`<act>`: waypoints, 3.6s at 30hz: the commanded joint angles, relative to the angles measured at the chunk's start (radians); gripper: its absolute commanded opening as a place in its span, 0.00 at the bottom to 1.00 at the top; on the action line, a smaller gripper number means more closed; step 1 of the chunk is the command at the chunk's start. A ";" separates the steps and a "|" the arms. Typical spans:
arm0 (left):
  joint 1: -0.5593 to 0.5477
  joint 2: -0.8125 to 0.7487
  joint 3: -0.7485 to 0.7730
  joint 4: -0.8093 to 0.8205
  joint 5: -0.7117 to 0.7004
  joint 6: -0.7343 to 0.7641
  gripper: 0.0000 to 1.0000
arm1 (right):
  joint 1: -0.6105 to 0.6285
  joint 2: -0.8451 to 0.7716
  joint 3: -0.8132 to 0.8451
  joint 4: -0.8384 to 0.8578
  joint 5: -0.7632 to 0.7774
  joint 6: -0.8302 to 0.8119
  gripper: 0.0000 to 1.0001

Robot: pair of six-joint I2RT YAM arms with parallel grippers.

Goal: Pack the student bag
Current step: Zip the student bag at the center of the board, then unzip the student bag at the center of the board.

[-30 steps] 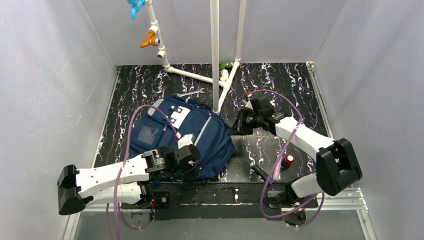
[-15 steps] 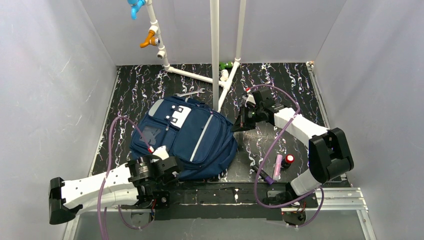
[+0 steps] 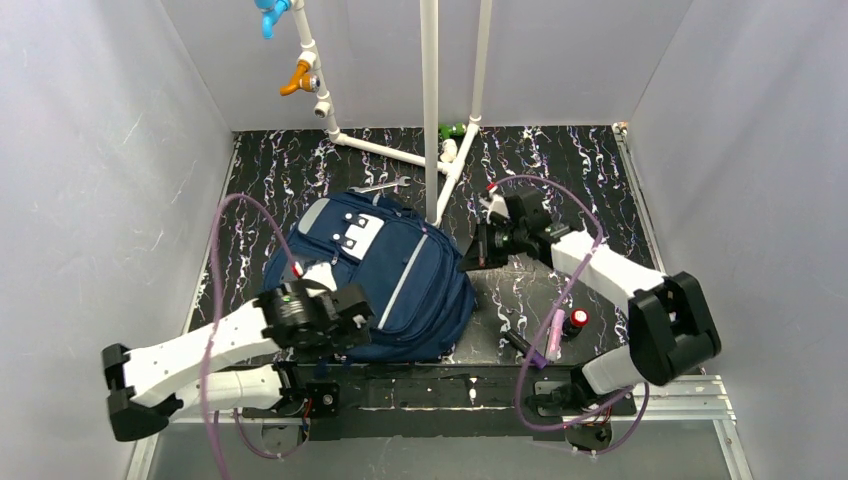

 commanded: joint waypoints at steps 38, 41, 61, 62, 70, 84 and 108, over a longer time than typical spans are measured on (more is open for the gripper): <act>0.181 0.065 -0.111 0.510 0.031 0.460 0.54 | 0.389 0.043 -0.002 0.494 0.413 0.681 0.63; 0.183 0.064 -0.120 0.527 0.043 0.459 0.54 | 0.402 0.043 -0.031 0.428 0.475 0.767 0.57; 0.668 0.357 0.085 0.678 0.400 0.709 0.54 | 0.408 0.010 -0.290 0.810 0.476 0.725 0.01; 0.706 0.390 0.057 0.734 0.391 0.704 0.54 | 0.413 -0.020 -0.385 0.940 0.403 0.679 0.01; 0.732 0.477 0.099 0.802 0.415 0.726 0.52 | 0.627 -0.114 -0.500 0.918 0.378 0.174 0.01; 0.733 0.347 0.042 0.726 0.520 0.807 0.66 | 0.346 -0.075 -0.115 0.452 0.017 -1.228 0.72; 0.736 0.346 -0.021 0.767 0.521 0.809 0.70 | 0.395 0.342 0.325 -0.092 -0.133 -1.772 0.60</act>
